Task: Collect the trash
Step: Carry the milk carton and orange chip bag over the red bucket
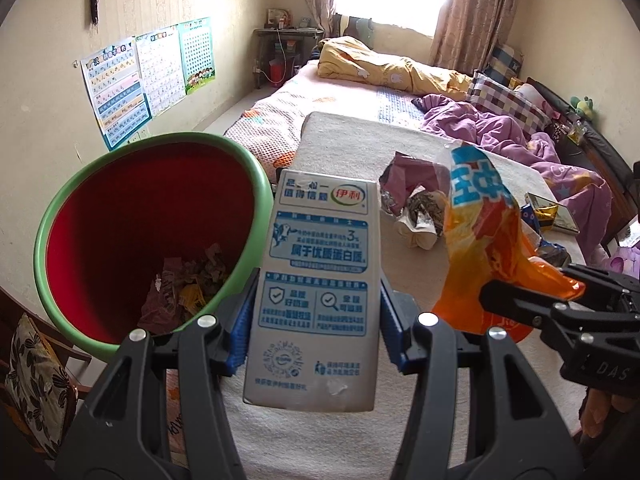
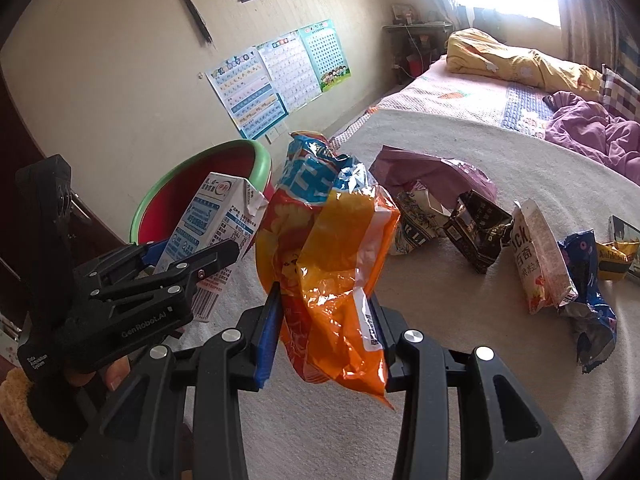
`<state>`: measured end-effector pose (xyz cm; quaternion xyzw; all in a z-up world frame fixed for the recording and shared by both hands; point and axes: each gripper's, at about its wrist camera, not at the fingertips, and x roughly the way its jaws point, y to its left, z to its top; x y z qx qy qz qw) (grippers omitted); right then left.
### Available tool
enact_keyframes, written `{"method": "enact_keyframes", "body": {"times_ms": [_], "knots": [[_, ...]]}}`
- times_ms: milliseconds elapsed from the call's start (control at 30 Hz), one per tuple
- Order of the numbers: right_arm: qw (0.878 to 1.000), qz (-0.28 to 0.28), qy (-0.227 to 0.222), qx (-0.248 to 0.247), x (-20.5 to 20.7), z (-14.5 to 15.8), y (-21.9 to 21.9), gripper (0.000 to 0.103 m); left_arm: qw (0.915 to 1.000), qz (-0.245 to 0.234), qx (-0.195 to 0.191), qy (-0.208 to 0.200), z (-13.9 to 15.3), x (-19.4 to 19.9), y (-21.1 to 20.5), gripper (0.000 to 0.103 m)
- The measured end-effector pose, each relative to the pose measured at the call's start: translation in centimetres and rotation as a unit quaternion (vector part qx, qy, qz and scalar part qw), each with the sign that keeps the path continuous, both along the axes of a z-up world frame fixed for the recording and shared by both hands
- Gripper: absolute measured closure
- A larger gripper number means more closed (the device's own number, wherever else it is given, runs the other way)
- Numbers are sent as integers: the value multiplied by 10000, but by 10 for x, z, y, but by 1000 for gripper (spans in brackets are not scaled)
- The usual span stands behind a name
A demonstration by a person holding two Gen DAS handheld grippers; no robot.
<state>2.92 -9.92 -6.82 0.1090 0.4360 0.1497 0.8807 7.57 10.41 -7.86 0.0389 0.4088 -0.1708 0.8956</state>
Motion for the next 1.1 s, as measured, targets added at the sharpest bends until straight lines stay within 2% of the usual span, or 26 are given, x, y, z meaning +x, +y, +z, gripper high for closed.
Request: {"method": "enact_keyframes", "body": {"times_ms": [1100], "knots": [[9999, -34, -118, 39, 27, 6, 56, 65, 9998, 41, 32, -165, 4, 26, 53, 52]]}}
